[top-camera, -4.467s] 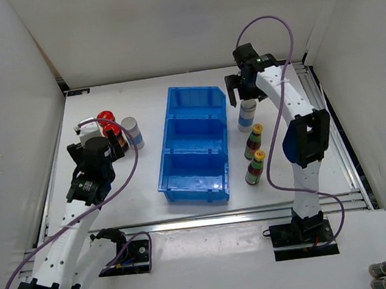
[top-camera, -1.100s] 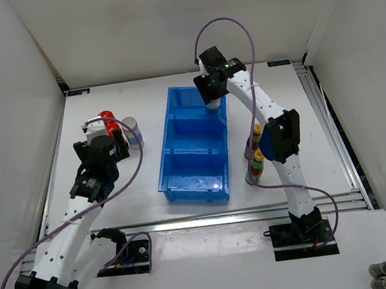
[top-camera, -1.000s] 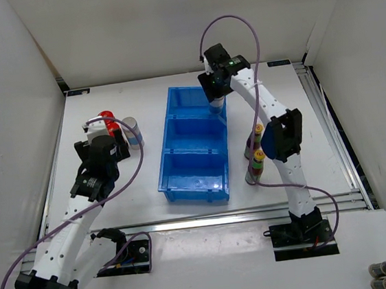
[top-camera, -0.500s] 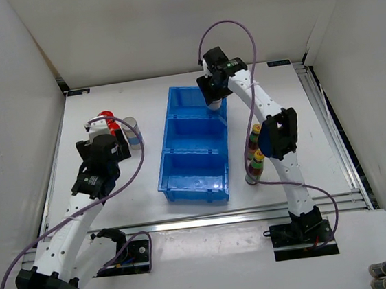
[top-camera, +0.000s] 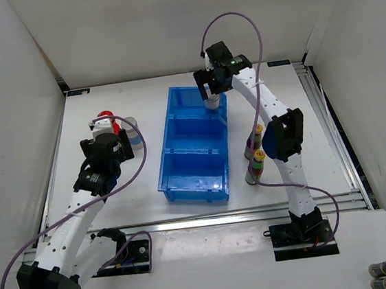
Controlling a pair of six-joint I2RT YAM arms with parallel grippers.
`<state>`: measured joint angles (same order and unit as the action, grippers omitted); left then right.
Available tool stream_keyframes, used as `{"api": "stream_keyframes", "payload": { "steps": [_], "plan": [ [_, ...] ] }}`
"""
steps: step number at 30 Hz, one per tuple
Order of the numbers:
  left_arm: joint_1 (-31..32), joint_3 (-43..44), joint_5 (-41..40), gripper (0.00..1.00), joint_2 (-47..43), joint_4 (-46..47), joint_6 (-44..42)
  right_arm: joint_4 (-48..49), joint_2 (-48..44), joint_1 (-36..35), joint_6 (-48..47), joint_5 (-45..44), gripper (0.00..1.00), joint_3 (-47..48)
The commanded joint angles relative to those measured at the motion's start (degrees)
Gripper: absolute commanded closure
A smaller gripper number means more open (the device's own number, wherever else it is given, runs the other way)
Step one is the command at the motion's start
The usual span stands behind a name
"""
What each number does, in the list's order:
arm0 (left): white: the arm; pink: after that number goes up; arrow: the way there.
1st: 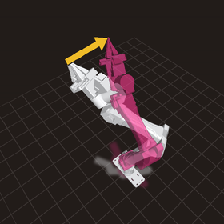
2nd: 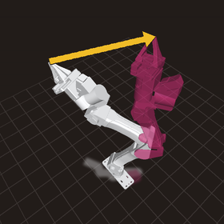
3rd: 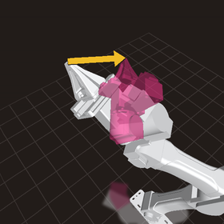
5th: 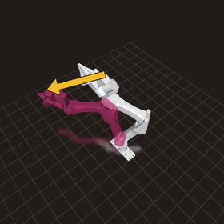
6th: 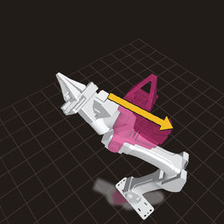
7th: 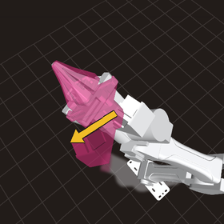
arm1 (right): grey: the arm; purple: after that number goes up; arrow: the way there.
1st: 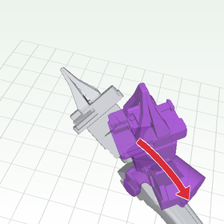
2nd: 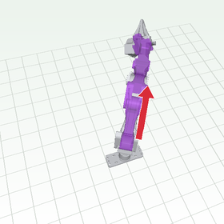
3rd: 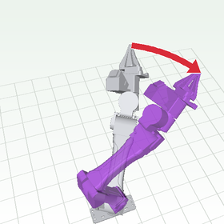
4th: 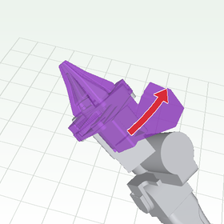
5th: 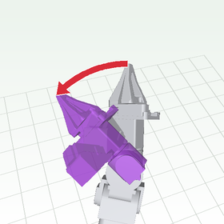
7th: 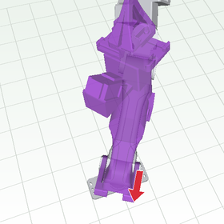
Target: Organize the condiment bottles
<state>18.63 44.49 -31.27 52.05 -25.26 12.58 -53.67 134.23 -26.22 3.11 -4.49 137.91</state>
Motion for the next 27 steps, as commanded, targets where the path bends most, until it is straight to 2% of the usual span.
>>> {"api": "stream_keyframes", "payload": {
  "steps": [1, 6, 10, 14, 16, 18, 22, 25, 27],
  "plan": [
    [0.35, 0.33, 2.17, 0.00, -0.28, 0.47, -0.19, 4.54, -10.20, 0.38, 1.37, -2.44, 0.00, 2.45],
    [0.35, 4.54, 5.33, 0.00, 0.32, 0.47, -1.86, 6.02, -19.33, 0.38, 0.75, -3.77, 0.00, 1.15],
    [0.35, 12.88, 6.39, 0.00, 4.27, -2.42, -1.33, 8.58, -26.29, 0.38, 0.75, -3.25, 0.00, -4.65],
    [0.35, 23.69, 14.37, 0.00, 12.86, -4.18, -0.71, 8.58, -33.31, 0.38, 3.56, -3.24, 0.00, -11.24],
    [0.35, 34.13, 17.72, 0.00, 18.23, -8.03, -1.33, 8.58, -35.61, 0.38, 4.97, -3.24, 0.00, -16.34],
    [-0.17, 43.26, 17.73, 0.00, 26.56, -14.89, 2.60, 8.58, -38.95, 0.38, 5.59, -2.36, 0.00, -20.03],
    [-3.60, 47.36, 22.81, 0.00, 34.95, -17.63, 6.84, 8.58, -43.61, 0.38, 6.82, -0.08, 0.00, -29.34],
    [-5.62, 48.50, 27.20, 0.00, 39.96, -17.63, 8.60, 8.05, -46.77, 0.38, 6.82, 0.97, 0.00, -32.08],
    [-6.23, 49.03, 27.22, 0.00, 43.20, -18.33, 9.30, 8.05, -47.83, 0.38, 7.34, 2.29, 0.00, -34.28]
  ]
}}
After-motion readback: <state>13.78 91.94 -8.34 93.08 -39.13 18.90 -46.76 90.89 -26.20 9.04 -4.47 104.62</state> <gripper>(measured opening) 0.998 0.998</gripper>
